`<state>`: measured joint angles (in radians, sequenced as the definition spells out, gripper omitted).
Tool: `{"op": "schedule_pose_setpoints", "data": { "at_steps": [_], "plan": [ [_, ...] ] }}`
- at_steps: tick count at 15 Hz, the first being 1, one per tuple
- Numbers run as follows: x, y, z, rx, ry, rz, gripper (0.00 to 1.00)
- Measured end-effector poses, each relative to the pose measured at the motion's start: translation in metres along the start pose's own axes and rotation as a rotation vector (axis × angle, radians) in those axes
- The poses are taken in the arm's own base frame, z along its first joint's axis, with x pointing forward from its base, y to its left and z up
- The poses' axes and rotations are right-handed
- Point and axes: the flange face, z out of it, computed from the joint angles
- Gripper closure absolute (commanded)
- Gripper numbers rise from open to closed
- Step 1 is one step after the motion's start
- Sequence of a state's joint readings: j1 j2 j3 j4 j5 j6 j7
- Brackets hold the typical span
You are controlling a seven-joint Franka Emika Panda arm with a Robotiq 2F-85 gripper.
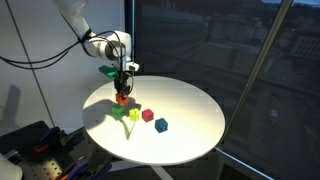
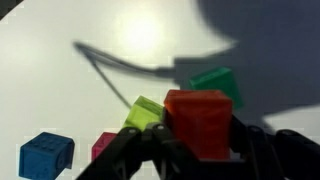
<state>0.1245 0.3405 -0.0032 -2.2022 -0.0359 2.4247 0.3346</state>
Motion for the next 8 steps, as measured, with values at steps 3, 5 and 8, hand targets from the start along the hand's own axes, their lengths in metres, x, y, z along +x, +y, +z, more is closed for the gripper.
{"op": "schedule_pose_setpoints", "data": {
  "at_steps": [3,5,8],
  "plan": [
    [0.009,0.011,-0.007,-0.007,0.017,0.058,0.75],
    [0.016,0.018,-0.011,-0.010,0.021,0.088,0.75],
    [0.025,0.028,-0.014,-0.021,0.003,0.110,0.75]
  ]
}}
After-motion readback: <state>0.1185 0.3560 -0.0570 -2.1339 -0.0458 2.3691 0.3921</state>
